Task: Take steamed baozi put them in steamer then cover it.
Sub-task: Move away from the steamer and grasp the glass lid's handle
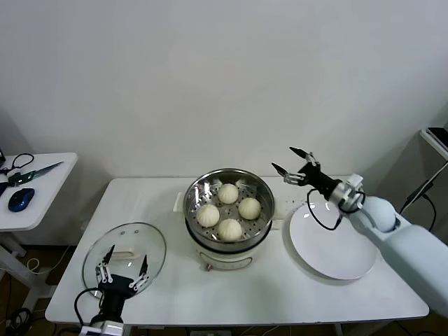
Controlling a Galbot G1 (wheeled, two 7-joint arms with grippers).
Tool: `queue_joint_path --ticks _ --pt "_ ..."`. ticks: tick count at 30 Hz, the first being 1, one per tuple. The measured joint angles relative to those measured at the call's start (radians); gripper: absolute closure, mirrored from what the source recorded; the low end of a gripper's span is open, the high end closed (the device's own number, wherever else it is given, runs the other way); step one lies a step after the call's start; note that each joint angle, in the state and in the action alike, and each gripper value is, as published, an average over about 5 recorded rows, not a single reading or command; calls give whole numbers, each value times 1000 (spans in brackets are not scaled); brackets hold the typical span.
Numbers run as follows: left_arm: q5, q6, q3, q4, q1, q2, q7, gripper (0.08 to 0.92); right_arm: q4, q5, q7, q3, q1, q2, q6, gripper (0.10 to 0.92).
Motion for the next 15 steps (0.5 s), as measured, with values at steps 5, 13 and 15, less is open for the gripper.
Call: queue_joint_path --ticks 5,13,15 --pt "212 17 -19 8 -2 -6 14 177 54 -56 45 213 -218 49 -19 203" --pt "645 46 -38 37 -16 -12 21 177 107 -137 80 438 -458 125 -50 203" --pt "732 46 -43 59 -32 -12 8 177 114 -154 84 473 -498 142 -56 203"
